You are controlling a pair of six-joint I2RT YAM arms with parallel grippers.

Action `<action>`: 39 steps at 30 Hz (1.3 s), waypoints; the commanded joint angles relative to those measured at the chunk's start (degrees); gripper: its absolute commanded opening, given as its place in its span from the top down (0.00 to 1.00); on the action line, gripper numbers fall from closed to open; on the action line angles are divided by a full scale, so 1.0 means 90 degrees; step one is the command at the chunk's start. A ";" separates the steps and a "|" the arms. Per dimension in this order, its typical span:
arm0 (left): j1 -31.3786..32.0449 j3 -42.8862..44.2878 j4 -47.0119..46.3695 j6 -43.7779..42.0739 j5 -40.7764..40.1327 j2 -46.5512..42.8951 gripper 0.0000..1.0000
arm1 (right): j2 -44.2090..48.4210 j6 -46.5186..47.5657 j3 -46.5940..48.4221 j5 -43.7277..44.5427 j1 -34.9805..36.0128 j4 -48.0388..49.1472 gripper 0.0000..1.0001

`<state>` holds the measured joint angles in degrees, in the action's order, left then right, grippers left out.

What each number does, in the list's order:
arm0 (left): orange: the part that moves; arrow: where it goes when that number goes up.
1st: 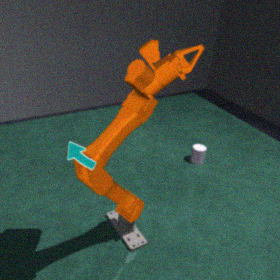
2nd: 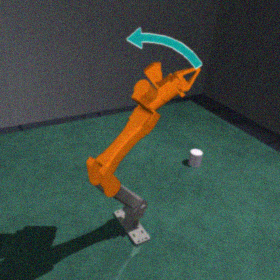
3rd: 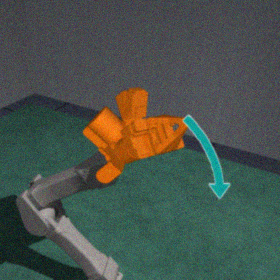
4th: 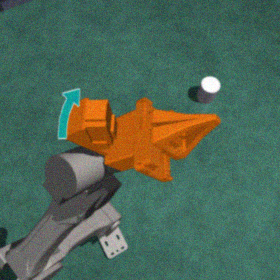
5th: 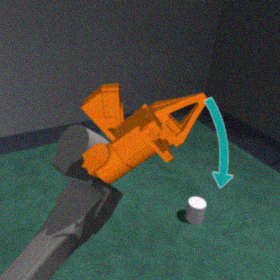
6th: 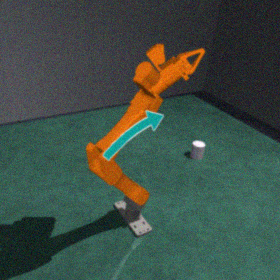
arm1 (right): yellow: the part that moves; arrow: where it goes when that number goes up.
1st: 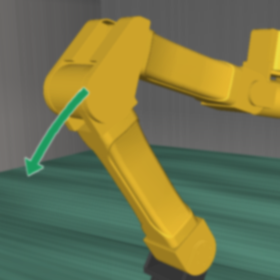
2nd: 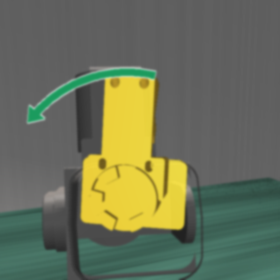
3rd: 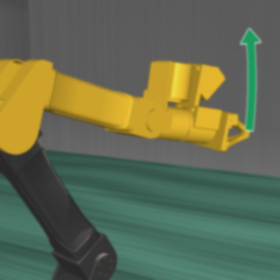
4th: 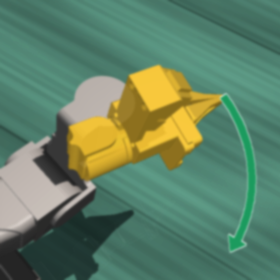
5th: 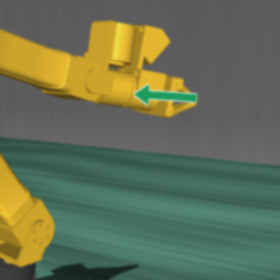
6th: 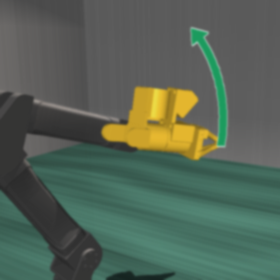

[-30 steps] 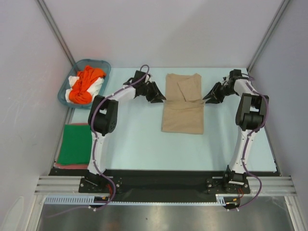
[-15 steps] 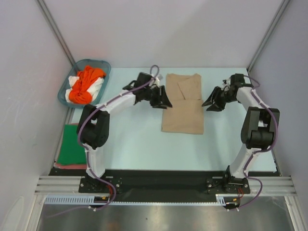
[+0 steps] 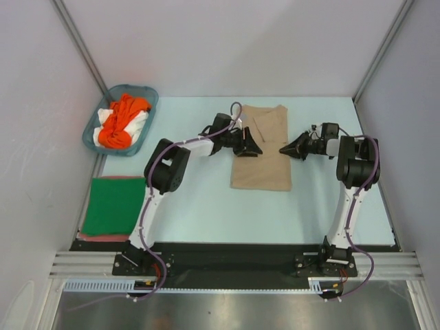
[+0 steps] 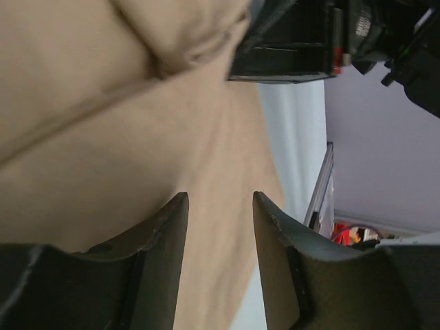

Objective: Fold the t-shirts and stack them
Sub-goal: Fold the tshirt

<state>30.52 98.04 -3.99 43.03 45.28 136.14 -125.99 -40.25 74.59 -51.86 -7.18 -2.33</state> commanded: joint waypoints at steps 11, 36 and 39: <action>-0.0804 0.0133 0.0578 -0.0647 -0.0080 -0.0280 0.49 | 0.0277 0.0173 0.0832 -0.0402 -0.0716 -0.0704 0.74; -0.0032 -0.3871 -0.1237 -0.0522 0.0321 -0.1777 0.71 | 0.2281 0.0905 -0.2906 0.0039 0.0838 -0.0385 0.88; -0.0198 -0.4310 -0.0984 -0.0825 0.0136 -0.1757 0.72 | 0.2310 0.1461 -0.3043 0.0048 0.0254 -0.0873 0.88</action>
<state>30.28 62.54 -13.82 40.82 47.86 120.49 -105.78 -33.34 48.27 -50.46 -0.97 -8.73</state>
